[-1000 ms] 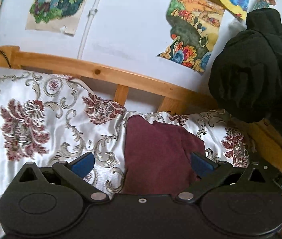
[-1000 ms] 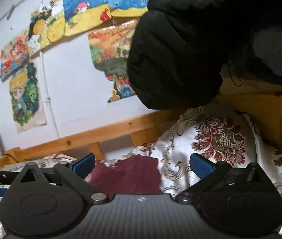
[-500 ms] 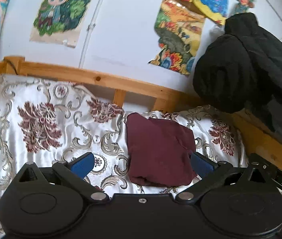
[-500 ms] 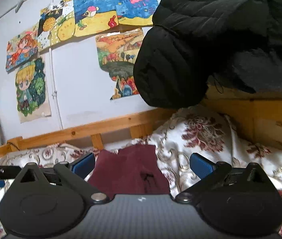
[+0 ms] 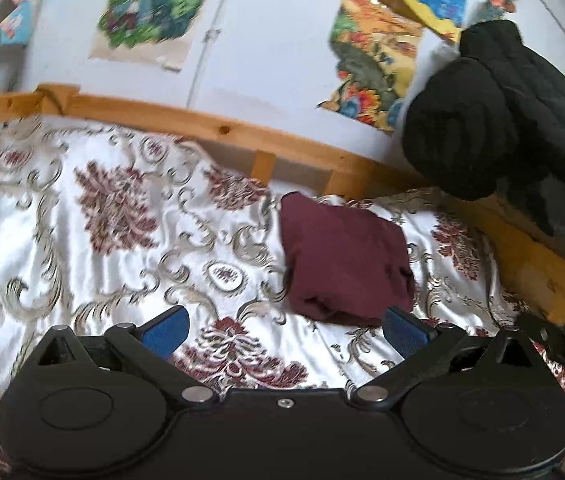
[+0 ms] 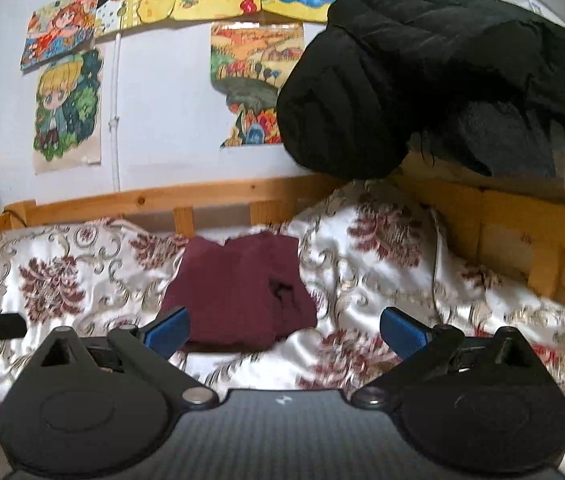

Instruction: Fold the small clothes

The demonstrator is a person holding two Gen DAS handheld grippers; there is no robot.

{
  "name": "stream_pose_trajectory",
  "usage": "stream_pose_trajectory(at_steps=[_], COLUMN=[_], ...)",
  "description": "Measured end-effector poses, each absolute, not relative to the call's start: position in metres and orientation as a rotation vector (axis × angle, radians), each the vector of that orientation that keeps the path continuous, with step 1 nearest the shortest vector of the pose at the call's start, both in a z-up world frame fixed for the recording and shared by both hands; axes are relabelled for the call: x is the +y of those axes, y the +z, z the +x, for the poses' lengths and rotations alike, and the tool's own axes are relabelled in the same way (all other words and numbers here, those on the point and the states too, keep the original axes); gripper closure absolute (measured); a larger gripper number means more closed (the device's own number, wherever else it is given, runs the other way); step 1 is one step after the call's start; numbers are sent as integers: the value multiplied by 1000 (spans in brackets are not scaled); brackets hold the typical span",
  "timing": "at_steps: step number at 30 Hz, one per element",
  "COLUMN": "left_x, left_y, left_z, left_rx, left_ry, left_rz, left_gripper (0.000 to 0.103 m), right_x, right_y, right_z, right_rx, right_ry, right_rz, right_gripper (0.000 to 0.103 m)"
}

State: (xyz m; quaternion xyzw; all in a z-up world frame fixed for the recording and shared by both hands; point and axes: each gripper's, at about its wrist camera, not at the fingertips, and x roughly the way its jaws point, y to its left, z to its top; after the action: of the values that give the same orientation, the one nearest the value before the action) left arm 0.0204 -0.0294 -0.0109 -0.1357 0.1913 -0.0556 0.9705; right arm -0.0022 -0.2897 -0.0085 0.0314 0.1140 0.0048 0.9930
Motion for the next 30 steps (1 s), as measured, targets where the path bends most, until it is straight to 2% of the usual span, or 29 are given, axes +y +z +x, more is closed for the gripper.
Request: stream_pose_trajectory(at_steps=[10, 30], left_x=[-30, -39], left_y=[-28, -27], left_z=[19, 16], left_rx=[393, 390], left_ry=[-124, -155], left_rz=[-215, -190], left_gripper=[1, 1], right_x=[-273, -275], right_y=[-16, -17], right_z=[-4, 1], right_rx=[292, 320], right_ry=[49, 31], right_rz=[-2, 18], right_gripper=[0, 0])
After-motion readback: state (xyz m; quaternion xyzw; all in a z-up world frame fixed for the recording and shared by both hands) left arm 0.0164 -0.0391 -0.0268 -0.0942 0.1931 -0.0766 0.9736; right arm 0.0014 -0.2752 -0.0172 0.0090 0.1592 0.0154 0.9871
